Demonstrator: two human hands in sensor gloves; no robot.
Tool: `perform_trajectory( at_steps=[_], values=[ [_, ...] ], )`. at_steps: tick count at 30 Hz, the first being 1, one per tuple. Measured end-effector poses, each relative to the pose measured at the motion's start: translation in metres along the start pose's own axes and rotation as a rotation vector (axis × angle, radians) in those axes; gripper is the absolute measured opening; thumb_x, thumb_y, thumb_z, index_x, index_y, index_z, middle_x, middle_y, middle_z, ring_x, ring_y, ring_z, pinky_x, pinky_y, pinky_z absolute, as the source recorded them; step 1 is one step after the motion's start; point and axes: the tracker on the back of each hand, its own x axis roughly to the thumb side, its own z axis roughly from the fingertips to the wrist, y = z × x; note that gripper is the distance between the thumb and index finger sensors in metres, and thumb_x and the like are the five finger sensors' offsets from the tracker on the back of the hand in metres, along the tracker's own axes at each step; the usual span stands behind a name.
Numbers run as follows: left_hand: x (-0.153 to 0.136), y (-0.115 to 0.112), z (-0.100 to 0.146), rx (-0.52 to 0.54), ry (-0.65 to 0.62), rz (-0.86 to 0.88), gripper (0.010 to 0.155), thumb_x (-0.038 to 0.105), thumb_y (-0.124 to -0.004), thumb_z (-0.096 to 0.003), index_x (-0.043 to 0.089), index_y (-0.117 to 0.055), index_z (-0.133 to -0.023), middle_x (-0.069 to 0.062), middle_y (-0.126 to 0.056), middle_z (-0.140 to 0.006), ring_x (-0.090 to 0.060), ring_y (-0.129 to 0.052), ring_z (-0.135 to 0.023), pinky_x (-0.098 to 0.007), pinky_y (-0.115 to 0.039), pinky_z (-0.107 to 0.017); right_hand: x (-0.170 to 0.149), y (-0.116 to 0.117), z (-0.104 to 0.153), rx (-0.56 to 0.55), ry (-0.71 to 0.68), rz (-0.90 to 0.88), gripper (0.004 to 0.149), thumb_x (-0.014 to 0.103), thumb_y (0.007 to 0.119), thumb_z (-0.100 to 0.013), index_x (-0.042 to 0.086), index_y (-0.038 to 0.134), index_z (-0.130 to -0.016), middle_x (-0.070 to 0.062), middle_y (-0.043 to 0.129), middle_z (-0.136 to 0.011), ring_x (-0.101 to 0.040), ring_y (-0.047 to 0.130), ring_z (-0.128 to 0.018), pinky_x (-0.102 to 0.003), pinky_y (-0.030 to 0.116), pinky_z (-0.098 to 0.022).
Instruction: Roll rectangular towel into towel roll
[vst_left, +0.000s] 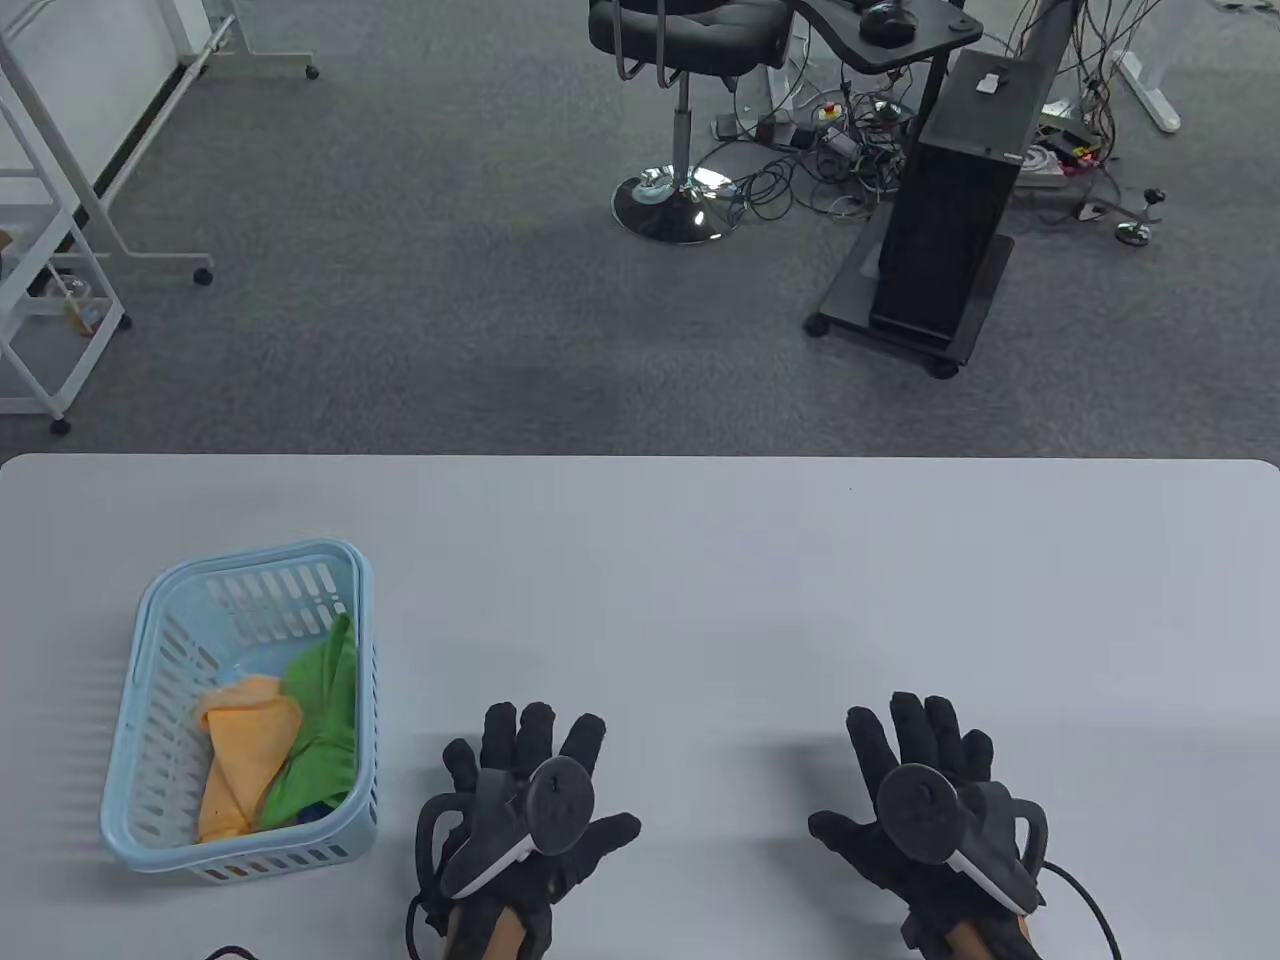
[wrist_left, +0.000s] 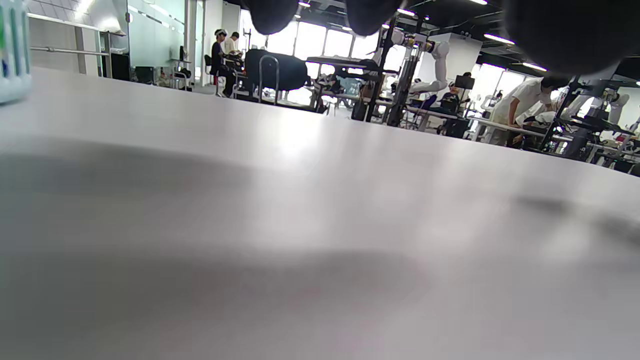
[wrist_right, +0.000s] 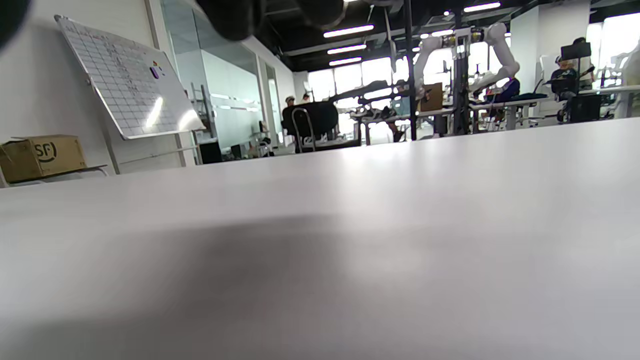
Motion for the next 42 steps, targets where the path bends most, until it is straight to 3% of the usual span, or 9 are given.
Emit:
perform_trajectory(
  at_steps=[23,42],
  values=[
    [-0.005,0.0006,0.0022,-0.05,0.004,0.024,0.096,0.077,-0.069,-0.034,0.036,-0.04,-0.116,-0.02,-0.035,-0.121,-0.054,-0.023,-0.108,-0.081,-0.027,-0.064,0.0007,0.0027,-0.0014,0.051,0.014,-0.003,0.098,0.069,0.073,-0.024,0.021,0.045,-0.105,-0.017,0.029,-0.108,-0.043,0.025,-0.1,-0.07,0.027,-0.067],
    [0.0003,-0.0028,0.0008,-0.105,-0.03,0.059,0.096,0.075,-0.07,-0.035,0.034,-0.039,-0.116,-0.024,-0.026,-0.12,-0.057,-0.005,-0.101,-0.079,-0.013,-0.06,-0.0026,0.0056,-0.0028,0.1,0.045,-0.024,0.095,0.065,0.073,-0.026,0.019,0.047,-0.104,-0.018,0.033,-0.107,-0.044,0.03,-0.1,-0.069,0.03,-0.067]
  ],
)
